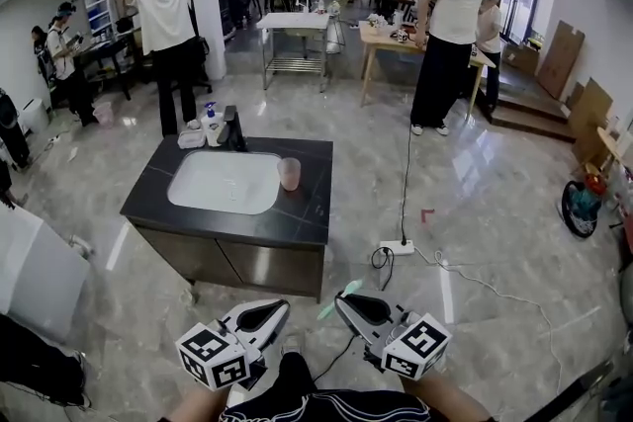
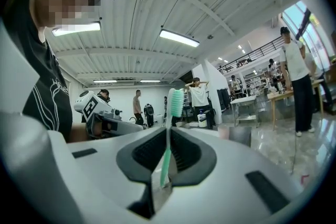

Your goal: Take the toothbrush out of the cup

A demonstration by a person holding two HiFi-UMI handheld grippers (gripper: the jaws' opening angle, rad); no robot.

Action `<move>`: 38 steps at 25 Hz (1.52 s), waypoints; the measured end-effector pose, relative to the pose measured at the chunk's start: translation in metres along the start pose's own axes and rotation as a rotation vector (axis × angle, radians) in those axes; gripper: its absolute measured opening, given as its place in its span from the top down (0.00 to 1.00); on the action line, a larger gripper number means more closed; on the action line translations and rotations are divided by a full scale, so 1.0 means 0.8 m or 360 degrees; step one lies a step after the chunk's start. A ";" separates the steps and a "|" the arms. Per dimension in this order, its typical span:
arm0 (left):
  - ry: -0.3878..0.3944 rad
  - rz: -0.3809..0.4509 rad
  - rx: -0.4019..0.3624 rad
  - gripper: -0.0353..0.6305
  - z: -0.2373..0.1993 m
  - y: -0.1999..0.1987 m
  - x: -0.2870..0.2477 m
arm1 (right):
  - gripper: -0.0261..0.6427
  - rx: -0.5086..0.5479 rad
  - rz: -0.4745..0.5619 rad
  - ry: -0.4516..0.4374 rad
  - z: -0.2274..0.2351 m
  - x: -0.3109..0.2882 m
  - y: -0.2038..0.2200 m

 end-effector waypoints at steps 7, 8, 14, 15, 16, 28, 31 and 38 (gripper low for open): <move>0.0027 -0.0003 -0.0004 0.94 0.020 0.015 0.012 | 0.92 -0.0032 -0.0023 -0.0023 -0.020 0.007 0.015; 0.0030 -0.0005 -0.0005 0.94 0.021 0.017 0.013 | 0.92 -0.0035 -0.0024 -0.0021 -0.022 0.007 0.018; 0.0033 0.0001 -0.0001 0.94 0.023 0.018 0.018 | 0.92 -0.0033 -0.0038 -0.0022 -0.029 0.006 0.019; 0.0033 0.0001 -0.0002 0.94 0.024 0.018 0.018 | 0.92 -0.0031 -0.0042 -0.0023 -0.030 0.007 0.020; 0.0033 0.0000 -0.0003 0.94 0.024 0.018 0.018 | 0.92 -0.0032 -0.0044 -0.0021 -0.030 0.008 0.020; 0.0025 -0.0012 0.0009 0.94 0.024 0.023 0.017 | 0.92 -0.0053 -0.0064 -0.0018 -0.030 0.010 0.025; 0.0021 -0.0011 0.0007 0.94 0.024 0.021 0.017 | 0.92 -0.0050 -0.0059 -0.0020 -0.029 0.009 0.024; 0.0016 -0.0009 0.0001 0.94 0.027 0.020 0.014 | 0.92 -0.0044 -0.0054 -0.0019 -0.025 0.013 0.021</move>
Point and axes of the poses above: the fingertips, and each gripper's own axes: x backward along the fingers, z to its right, y out of its underside, the point moved 9 cm from there along x, backward along the fingers, and after that the axes turned 13 degrees about -y, right-handed, at the moved point
